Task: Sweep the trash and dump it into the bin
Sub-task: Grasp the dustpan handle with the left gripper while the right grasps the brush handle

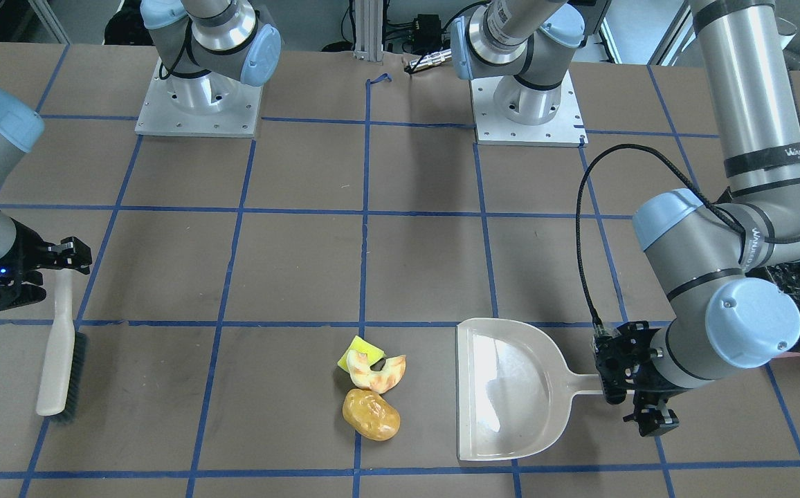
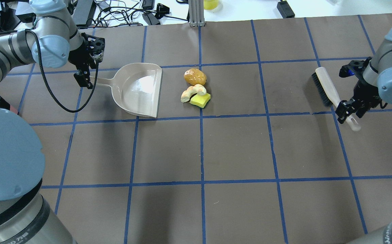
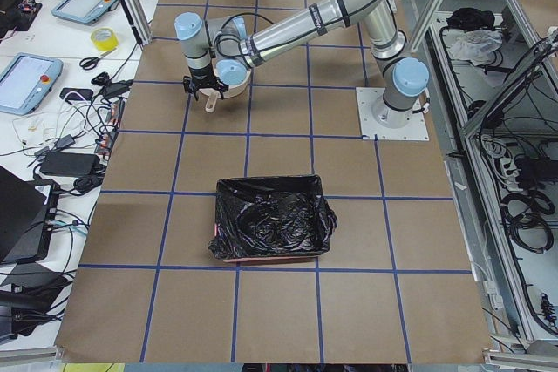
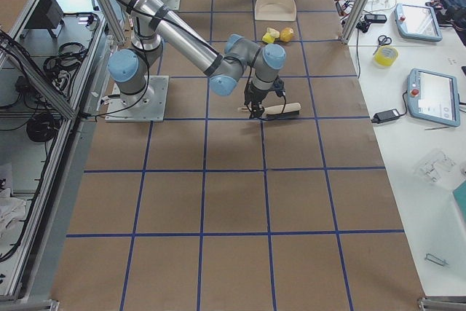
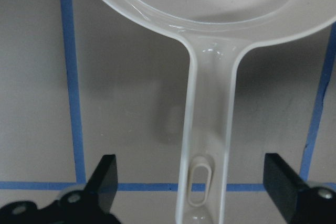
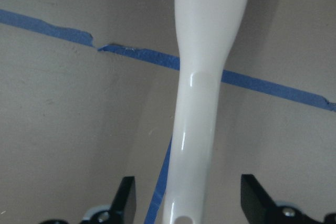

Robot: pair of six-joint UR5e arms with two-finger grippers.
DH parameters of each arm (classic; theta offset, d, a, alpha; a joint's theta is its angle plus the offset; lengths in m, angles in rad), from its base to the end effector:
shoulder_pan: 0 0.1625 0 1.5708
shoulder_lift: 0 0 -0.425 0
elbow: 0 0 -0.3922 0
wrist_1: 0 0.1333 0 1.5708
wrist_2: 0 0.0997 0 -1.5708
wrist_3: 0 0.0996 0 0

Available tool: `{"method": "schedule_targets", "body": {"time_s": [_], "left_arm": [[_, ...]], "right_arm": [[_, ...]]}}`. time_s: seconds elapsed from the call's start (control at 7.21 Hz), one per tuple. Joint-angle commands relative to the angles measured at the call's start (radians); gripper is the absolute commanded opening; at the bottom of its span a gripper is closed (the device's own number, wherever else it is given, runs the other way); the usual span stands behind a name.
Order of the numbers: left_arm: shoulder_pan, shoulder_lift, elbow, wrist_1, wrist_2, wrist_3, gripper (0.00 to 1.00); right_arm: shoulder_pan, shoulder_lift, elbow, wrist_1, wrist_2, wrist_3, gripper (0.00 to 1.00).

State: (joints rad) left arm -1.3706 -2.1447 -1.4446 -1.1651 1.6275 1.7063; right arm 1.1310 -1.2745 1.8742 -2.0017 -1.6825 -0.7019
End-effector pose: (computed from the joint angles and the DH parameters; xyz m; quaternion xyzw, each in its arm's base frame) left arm 0.0101 -0.6915 0.2461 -0.6839 -0.7287 -0.0353 0.0007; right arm -0.1149 -0.5311 0.2333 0.1347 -0.9857 -0.1009 0.0013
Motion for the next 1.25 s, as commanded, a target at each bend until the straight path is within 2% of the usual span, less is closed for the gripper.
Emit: {"method": "schedule_targets", "body": {"time_s": [0.0,0.42,0.83,1.11], "left_arm": [[0.042,-0.004,-0.04,0.001,-0.026,-0.004,0.99],[0.03,-0.001,-0.024,0.004,-0.026,-0.013,0.97],[0.019,0.006,-0.037,0.004,-0.032,-0.014,0.93],[0.019,0.008,-0.037,0.004,-0.032,-0.013,0.74]], "right_arm": [[-0.002,0.003,0.0,0.007,0.0,0.002,0.67],[-0.002,0.007,0.0,0.008,0.0,0.005,0.42],[-0.002,0.006,-0.001,0.009,0.001,0.01,0.26],[-0.002,0.001,-0.009,0.011,0.001,0.016,0.19]]}}
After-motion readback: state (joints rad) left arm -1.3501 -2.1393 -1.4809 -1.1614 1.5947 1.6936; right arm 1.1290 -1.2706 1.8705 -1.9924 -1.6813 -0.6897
